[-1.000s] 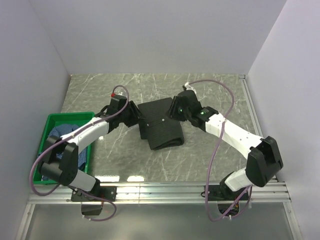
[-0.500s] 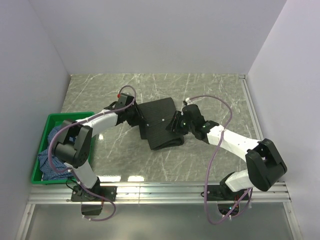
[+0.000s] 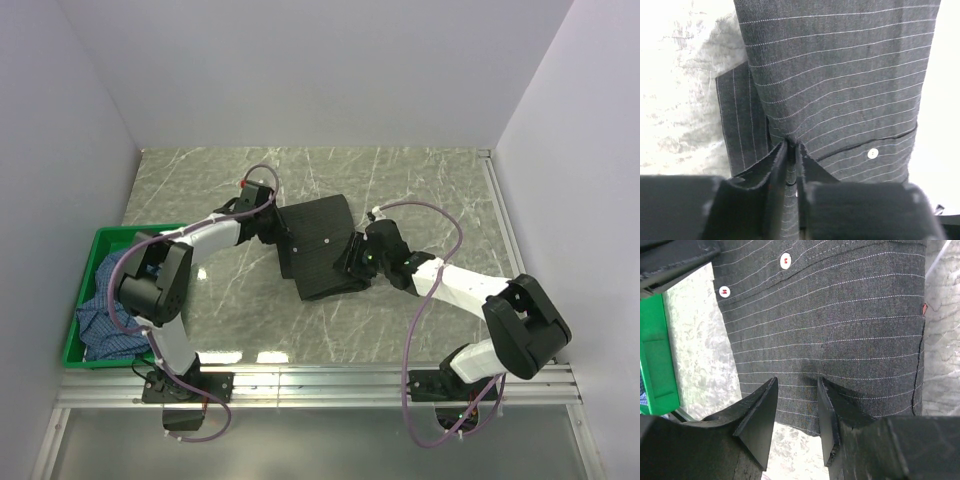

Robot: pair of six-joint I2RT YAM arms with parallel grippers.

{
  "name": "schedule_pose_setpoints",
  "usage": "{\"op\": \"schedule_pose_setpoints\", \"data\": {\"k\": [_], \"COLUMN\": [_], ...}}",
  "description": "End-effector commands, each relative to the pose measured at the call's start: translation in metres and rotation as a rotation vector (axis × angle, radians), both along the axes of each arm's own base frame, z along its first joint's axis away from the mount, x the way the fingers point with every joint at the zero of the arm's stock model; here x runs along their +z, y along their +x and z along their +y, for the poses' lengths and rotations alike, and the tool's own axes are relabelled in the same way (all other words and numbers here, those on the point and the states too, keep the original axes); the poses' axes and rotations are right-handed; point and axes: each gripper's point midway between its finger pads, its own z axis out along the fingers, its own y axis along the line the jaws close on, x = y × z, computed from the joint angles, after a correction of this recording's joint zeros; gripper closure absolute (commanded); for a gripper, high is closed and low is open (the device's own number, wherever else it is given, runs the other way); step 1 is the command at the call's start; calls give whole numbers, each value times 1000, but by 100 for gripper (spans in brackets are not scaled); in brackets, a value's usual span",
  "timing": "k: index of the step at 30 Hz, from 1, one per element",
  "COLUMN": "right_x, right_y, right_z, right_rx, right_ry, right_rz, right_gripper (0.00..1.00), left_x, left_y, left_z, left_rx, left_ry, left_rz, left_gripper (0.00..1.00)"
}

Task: Fold and stack the long sleeve shirts
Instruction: Fold the shirt

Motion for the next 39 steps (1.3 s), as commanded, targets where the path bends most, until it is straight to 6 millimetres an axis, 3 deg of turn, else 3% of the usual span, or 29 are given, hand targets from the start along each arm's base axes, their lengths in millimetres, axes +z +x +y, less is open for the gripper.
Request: {"op": "schedule_pose_setpoints", "data": {"k": [1,6,9,13,21,23,24,25,26,28,29,32,34,37,38,39], "right_x": [5,1,-4,-8,-16,-10,-3,3,9,24,32,53,66,77,79,75], "right_y": [6,4,1,-1,-3,-1,-1,0,1,3,4,6,3,4,6,7], "right_z": [1,-1,-1,-1,0,2,3,3,4,4,5,9,15,20,21,21], "right_rx": [-6,-6,-6,-4,7,12,18,18,24,26,30,37,70,93,93,94], "right_ry": [14,7,10,10,9,17,23,27,25,38,42,88,151,225,249,257], "right_rz": [-35,-30,-18,-9,12,2,-13,-20,-30,-59,-70,-109,-123,-134,-139,-127], "right_gripper": [55,55,55,55,55,55,55,55,55,54,54,53,52,51,50,50], "left_x": [17,36,52,50,17,16,25,28,42,54,70,93,98,91,79,77], "left_y": [18,27,32,35,39,37,37,33,31,24,19,2,-12,-43,-56,-63], "left_z": [-8,-11,-14,-13,-11,-11,-10,-9,-6,-2,2,-1,-12,-37,-43,-54], "left_rx": [-38,-89,-119,-132,-121,-113,-109,-102,-78,-60,-40,-53,-88,-166,-184,-213], "left_ry": [-4,9,8,30,68,62,55,55,45,43,43,25,4,-52,-69,-101], "left_rz": [-98,-173,-232,-231,-178,-165,-179,-171,-188,-195,-223,-249,-245,-202,-165,-164], "left_gripper": [83,99,99,99,89,85,77,68,51,42,36,34,35,42,45,47]}}
